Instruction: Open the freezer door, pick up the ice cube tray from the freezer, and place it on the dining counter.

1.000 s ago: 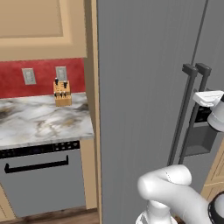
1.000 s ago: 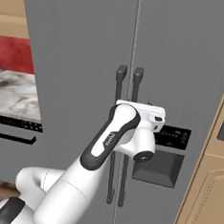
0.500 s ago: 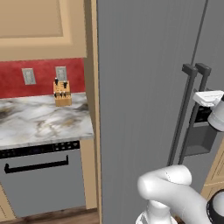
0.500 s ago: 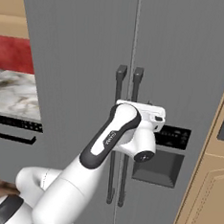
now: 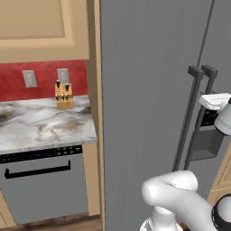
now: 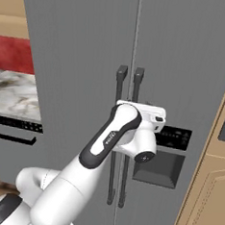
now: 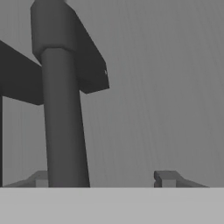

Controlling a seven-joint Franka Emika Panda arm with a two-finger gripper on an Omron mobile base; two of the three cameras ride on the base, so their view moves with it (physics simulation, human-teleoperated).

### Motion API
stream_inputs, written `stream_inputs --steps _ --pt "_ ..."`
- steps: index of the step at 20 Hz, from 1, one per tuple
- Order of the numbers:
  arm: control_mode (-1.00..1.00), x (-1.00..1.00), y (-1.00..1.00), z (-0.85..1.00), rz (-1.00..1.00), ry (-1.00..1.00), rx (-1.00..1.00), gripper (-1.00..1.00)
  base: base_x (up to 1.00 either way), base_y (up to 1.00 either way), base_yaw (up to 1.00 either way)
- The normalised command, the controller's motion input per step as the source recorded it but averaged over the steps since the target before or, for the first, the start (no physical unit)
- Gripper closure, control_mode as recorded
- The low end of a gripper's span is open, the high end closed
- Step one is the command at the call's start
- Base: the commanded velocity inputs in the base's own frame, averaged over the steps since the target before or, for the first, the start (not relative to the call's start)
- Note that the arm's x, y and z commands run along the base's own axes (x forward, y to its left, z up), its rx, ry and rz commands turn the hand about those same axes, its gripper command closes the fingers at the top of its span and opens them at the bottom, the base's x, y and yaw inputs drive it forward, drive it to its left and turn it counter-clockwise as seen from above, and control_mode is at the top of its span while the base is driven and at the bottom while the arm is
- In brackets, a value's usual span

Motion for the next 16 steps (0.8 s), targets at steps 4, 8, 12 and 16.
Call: stream_inputs --steps 4,8,12,16 --pt "-1.00 0.00 0.00 0.00 0.00 0.00 0.00 1.00 0.00 0.00 0.00" --pt "-1.00 0.00 0.00 0.00 0.00 0.00 0.00 1.00 0.00 0.00 0.00" --pt "-1.00 0.00 0.00 0.00 0.00 0.00 0.00 1.00 0.00 0.00 0.00" --pt "-1.00 -0.01 0.00 0.00 0.00 0.00 0.00 1.00 0.00 0.00 0.00"
